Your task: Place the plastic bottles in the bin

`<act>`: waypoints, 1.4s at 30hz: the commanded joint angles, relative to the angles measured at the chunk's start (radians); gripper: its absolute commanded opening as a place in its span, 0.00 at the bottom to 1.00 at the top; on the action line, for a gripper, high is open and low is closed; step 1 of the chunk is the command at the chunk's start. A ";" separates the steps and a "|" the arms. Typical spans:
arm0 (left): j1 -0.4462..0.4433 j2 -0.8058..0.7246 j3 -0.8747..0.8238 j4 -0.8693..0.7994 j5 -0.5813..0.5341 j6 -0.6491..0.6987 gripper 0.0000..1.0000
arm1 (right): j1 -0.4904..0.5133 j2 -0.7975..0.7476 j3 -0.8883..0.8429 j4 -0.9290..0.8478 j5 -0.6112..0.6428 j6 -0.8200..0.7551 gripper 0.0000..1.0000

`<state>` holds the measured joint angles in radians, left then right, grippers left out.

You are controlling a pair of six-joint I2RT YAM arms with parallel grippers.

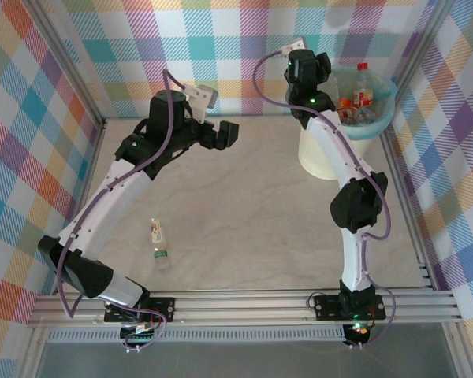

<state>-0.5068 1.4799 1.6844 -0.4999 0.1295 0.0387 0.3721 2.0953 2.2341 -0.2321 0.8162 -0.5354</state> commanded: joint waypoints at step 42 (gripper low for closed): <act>0.025 -0.052 -0.066 -0.030 -0.024 -0.124 0.99 | -0.147 -0.162 -0.186 -0.320 -0.236 0.855 0.84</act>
<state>-0.4919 1.4506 1.6238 -0.5133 0.0940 -0.0677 0.2390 1.8946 2.0064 -0.5655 0.6628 0.2749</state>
